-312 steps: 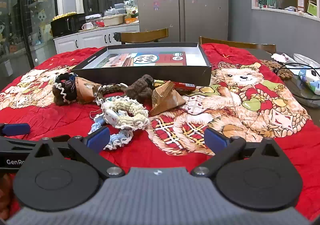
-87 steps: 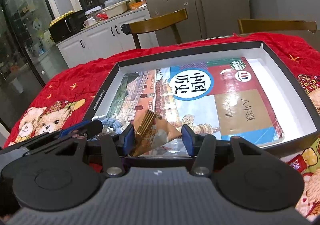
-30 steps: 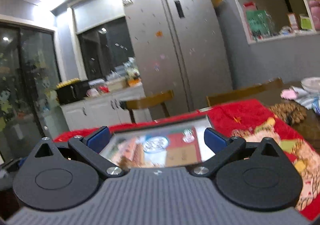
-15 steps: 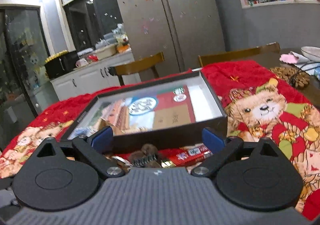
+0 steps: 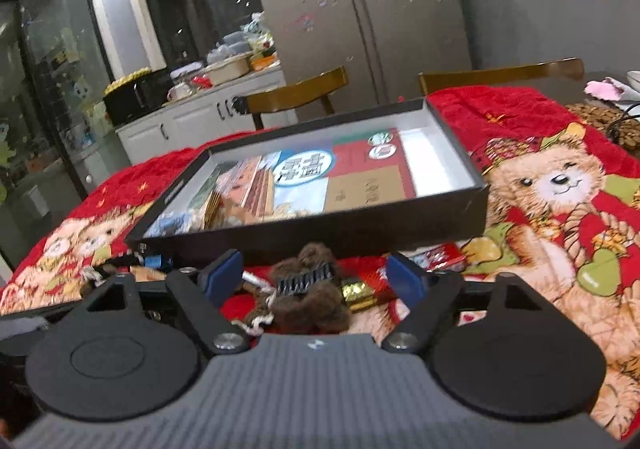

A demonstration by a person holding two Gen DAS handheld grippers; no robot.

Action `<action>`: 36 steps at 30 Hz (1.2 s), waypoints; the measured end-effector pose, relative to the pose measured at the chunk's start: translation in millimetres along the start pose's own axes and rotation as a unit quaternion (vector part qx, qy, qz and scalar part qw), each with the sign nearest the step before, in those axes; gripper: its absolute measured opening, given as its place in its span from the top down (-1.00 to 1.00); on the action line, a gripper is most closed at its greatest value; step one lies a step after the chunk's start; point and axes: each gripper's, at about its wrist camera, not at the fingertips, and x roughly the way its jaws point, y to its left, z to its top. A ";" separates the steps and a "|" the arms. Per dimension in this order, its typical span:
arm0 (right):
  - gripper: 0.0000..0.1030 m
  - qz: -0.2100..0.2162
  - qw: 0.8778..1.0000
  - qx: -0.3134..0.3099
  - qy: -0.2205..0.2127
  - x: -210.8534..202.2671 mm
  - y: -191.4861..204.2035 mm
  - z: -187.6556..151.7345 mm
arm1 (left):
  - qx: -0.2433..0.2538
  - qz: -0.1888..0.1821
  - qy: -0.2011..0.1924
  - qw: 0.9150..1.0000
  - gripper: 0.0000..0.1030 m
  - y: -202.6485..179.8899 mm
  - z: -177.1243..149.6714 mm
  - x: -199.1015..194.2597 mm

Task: Organize objects
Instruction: 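Grasp a brown paper cone snack with left gripper while right grasps the brown pom-pom hair tie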

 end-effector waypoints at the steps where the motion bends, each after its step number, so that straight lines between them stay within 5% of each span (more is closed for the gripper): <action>1: -0.41 0.000 1.000 -0.008 -0.001 0.8 1.7 -2.5 | 0.000 -0.001 -0.001 1.000 0.13 0.7 0.1 -1.6; 3: -0.21 -0.004 1.000 -0.024 -0.003 3.1 5.0 -7.1 | -0.001 -0.003 -0.002 1.000 0.14 2.1 -1.1 -4.2; 14: -0.17 -0.001 0.999 -0.051 0.009 6.9 13.2 -11.6 | 0.016 0.000 -0.007 1.000 0.14 -1.3 -4.0 -10.9; 18: 0.09 -0.010 0.999 -0.037 0.006 10.0 11.3 -9.2 | 0.014 0.000 -0.006 1.000 0.14 -1.1 -4.3 -10.9; 29: 0.12 -0.010 0.994 -0.104 0.027 13.4 25.9 -11.4 | 0.006 0.002 -0.004 1.000 0.14 1.6 -3.5 -11.8; 36: 0.20 -0.029 0.995 -0.091 0.016 9.8 20.9 -11.9 | 0.007 0.008 -0.004 1.000 0.14 0.1 -3.7 -11.2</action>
